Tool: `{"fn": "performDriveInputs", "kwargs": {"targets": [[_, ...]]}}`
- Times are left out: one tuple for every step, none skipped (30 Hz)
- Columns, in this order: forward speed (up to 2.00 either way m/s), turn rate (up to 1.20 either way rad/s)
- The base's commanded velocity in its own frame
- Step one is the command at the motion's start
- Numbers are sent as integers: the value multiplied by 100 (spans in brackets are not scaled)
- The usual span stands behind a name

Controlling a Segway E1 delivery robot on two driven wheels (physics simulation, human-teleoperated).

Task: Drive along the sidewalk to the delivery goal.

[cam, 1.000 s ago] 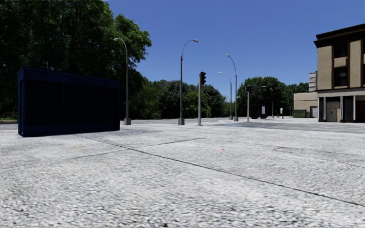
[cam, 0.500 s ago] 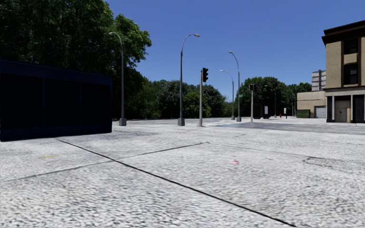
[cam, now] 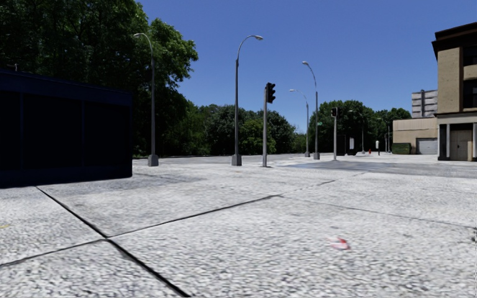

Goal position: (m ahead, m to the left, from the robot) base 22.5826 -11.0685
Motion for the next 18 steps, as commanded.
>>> {"fn": "performDriveInputs", "kwargs": {"targets": [[200, 0], [200, 0], [200, 0], [200, 0], [200, 0], [200, 0], [200, 0], [200, 0], [200, -8], [200, -8], [200, -11], [200, -12], [200, -15], [200, -15], [200, -23], [200, -27], [200, -28], [200, -29]]}}
